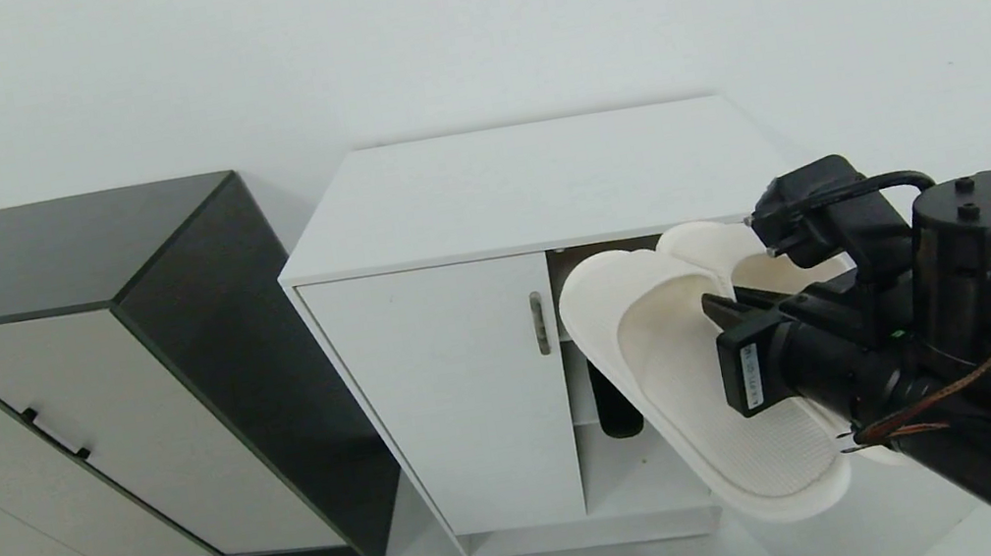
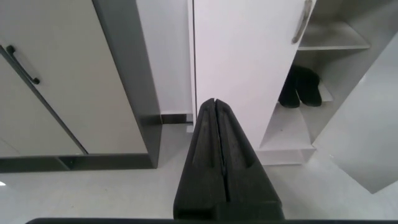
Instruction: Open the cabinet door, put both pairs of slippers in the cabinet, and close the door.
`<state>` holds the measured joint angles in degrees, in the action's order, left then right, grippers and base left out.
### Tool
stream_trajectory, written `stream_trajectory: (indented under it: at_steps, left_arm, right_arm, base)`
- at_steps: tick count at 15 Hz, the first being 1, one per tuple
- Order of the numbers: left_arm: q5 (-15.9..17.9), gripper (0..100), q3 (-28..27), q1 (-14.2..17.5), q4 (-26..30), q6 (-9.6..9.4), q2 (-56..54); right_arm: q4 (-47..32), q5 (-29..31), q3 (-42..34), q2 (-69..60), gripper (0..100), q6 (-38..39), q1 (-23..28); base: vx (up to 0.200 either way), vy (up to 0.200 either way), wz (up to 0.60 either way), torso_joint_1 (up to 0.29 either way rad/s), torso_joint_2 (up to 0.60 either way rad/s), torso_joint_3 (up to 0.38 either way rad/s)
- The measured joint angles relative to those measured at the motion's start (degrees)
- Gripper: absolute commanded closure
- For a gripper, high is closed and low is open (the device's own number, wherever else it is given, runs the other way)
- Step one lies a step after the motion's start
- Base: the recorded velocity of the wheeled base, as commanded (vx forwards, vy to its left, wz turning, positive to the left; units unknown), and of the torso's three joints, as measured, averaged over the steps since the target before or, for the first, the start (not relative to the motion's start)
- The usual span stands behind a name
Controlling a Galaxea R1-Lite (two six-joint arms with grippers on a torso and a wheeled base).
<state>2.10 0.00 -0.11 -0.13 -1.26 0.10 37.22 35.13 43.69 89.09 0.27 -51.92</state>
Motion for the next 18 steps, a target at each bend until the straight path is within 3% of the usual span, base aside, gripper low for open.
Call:
stream_trajectory:
  at_steps: [5,18]
  left_arm:
    - [0.0,100,0.0,0.0,0.0,0.04,0.0]
    - [0.0,100,0.0,0.0,0.0,0.04,0.0]
  right_arm:
    - [0.0,-0.7,-0.8,0.0,100,0.0,0.1]
    - [0.0,-1.1,-1.1,0.0,100,0.0,0.1]
  base:
    - [0.0,0.0,0.0,-0.05,0.12,0.074]
    - [0.0,0.0,0.0,-0.186,0.5,0.306]
